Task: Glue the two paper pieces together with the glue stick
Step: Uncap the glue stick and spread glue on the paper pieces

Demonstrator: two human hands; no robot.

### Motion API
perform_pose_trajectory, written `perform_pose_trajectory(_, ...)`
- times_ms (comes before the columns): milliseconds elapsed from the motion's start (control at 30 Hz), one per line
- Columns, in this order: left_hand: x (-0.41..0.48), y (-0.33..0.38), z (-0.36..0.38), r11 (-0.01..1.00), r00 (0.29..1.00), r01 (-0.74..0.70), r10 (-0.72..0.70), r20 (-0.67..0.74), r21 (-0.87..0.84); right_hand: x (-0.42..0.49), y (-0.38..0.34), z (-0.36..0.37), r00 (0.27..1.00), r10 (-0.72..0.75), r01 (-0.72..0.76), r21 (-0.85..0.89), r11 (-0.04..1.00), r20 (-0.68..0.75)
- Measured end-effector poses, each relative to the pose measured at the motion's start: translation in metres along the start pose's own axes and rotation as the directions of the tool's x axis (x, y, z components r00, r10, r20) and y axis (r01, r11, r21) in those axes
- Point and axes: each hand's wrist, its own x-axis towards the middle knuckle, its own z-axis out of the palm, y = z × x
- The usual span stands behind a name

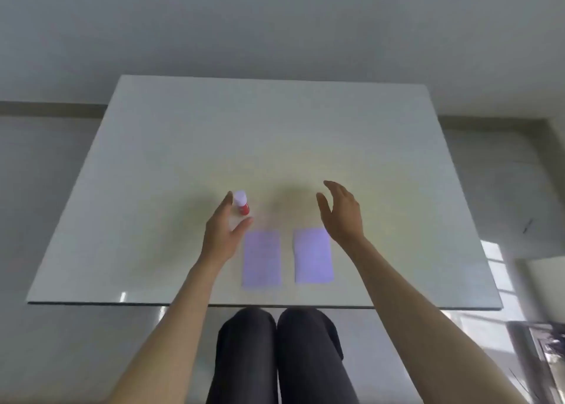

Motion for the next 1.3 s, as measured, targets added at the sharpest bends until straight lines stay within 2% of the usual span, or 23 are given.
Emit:
perform_pose_trajectory(67, 0.006, -0.01, 0.011, 0.997, 0.991, -0.065, 0.061, -0.12, -0.032, 0.004, 0.002, 0.017, 0.993, -0.069, 0.078, 0.089, 0.993, -0.101)
perform_pose_trajectory(167, 0.019, -0.022, 0.022, 0.988, 0.958, -0.154, 0.156, -0.241, 0.03, 0.005, -0.007, 0.034, 0.963, -0.171, 0.209, 0.173, 0.962, -0.209)
perform_pose_trajectory(267, 0.018, -0.026, 0.024, 0.964, 0.903, -0.263, 0.258, -0.342, 0.034, -0.013, -0.013, 0.035, 0.911, -0.244, 0.349, 0.309, 0.885, -0.332)
perform_pose_trajectory(367, -0.005, -0.019, 0.019, 0.926, 0.837, -0.376, 0.36, -0.412, 0.046, -0.041, -0.02, 0.026, 0.922, -0.245, 0.373, 0.519, 0.769, -0.3)
perform_pose_trajectory(433, -0.03, -0.01, 0.015, 0.884, 0.792, -0.456, 0.455, -0.406, 0.102, -0.063, -0.027, 0.017, 0.954, -0.208, 0.296, 0.569, 0.767, -0.217)
perform_pose_trajectory(533, -0.061, 0.006, 0.003, 0.831, 0.766, -0.506, 0.557, -0.322, 0.232, -0.083, -0.043, 0.002, 0.986, -0.16, 0.114, 0.528, 0.841, 0.042)
perform_pose_trajectory(567, -0.067, 0.01, -0.002, 0.813, 0.761, -0.512, 0.579, -0.292, 0.276, -0.086, -0.049, 0.0, 0.98, -0.161, 0.083, 0.502, 0.861, 0.115)
perform_pose_trajectory(633, -0.078, 0.016, -0.009, 0.788, 0.749, -0.523, 0.607, -0.264, 0.326, -0.091, -0.06, -0.002, 0.965, -0.196, 0.103, 0.432, 0.896, 0.176)
perform_pose_trajectory(700, -0.084, 0.019, -0.016, 0.765, 0.729, -0.534, 0.632, -0.263, 0.36, -0.093, -0.067, 0.0, 0.941, -0.286, 0.194, 0.401, 0.895, 0.182)
perform_pose_trajectory(767, -0.086, 0.021, -0.021, 0.746, 0.715, -0.537, 0.65, -0.258, 0.393, -0.094, -0.065, -0.001, 0.898, -0.403, 0.283, 0.47, 0.836, 0.175)
perform_pose_trajectory(833, -0.088, 0.022, -0.027, 0.746, 0.717, -0.531, 0.649, -0.256, 0.403, -0.097, -0.063, -0.005, 0.869, -0.459, 0.295, 0.548, 0.782, 0.187)
perform_pose_trajectory(967, -0.087, 0.026, -0.027, 0.738, 0.714, -0.537, 0.656, -0.246, 0.41, -0.097, -0.067, -0.003, 0.937, -0.336, 0.247, 0.508, 0.825, 0.09)
perform_pose_trajectory(1033, -0.086, 0.027, -0.025, 0.729, 0.709, -0.539, 0.663, -0.24, 0.421, -0.097, -0.066, -0.002, 0.928, -0.37, 0.305, 0.501, 0.81, 0.033)
perform_pose_trajectory(1133, -0.083, 0.027, -0.023, 0.734, 0.712, -0.522, 0.655, -0.253, 0.434, -0.096, -0.06, -0.005, 0.88, -0.466, 0.335, 0.578, 0.744, 0.09)
perform_pose_trajectory(1200, -0.081, 0.028, -0.021, 0.731, 0.713, -0.518, 0.656, -0.246, 0.445, -0.097, -0.059, -0.002, 0.911, -0.404, 0.283, 0.582, 0.762, 0.087)
perform_pose_trajectory(1300, -0.081, 0.023, -0.014, 0.729, 0.725, -0.51, 0.65, -0.228, 0.457, -0.09, -0.055, 0.001, 0.922, -0.387, 0.321, 0.572, 0.755, -0.006)
